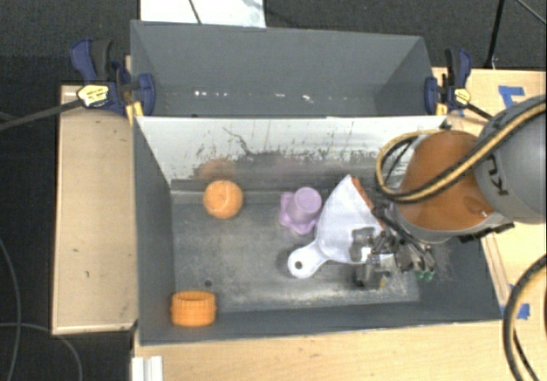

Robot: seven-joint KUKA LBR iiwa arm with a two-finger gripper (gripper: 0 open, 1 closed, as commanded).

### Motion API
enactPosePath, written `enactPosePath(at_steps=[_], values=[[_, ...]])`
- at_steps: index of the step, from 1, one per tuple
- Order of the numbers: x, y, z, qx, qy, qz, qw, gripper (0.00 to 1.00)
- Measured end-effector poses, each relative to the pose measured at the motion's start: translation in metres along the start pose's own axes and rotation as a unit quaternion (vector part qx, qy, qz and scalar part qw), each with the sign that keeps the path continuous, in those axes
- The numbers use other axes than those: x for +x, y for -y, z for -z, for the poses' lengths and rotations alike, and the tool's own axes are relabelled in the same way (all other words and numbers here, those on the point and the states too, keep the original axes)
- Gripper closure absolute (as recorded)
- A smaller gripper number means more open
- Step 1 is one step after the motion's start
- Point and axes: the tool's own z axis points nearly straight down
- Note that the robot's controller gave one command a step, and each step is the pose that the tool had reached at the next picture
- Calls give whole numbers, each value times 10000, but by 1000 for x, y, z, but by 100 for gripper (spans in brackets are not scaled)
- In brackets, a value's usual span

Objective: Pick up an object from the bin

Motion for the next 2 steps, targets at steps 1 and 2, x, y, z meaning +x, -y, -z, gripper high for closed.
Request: enactPosePath(at_steps=[1, 2], values=[[0, 0, 0, 0, 0, -1, 10000, 100], [1, 24, 15, -17, 53, 72, 10000, 100]])
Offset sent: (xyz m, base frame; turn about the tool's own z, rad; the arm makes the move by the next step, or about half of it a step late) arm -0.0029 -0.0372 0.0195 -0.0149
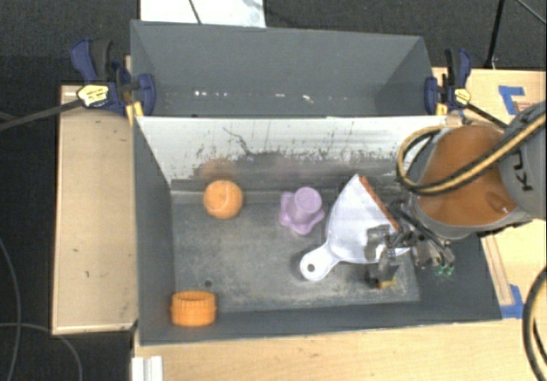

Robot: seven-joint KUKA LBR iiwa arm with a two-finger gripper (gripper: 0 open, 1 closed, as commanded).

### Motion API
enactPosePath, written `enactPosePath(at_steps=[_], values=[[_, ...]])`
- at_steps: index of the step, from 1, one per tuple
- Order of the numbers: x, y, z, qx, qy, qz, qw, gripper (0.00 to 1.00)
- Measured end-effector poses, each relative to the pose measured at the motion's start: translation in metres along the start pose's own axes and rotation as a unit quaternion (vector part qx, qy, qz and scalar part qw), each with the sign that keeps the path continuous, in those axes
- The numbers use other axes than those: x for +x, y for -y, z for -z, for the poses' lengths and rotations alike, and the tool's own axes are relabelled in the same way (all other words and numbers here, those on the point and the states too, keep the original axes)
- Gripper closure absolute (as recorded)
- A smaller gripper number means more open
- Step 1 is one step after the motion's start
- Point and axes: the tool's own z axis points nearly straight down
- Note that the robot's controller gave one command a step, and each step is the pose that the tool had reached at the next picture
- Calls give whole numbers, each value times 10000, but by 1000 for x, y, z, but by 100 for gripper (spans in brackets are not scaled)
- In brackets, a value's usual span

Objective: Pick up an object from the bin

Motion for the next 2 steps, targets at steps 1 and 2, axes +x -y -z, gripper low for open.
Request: enactPosePath(at_steps=[1, 2], values=[[-7, -9, 20, 22, -24, -37, 10000, 100], [-4, -13, 118, 13, -21, 233, 9997, 100]])
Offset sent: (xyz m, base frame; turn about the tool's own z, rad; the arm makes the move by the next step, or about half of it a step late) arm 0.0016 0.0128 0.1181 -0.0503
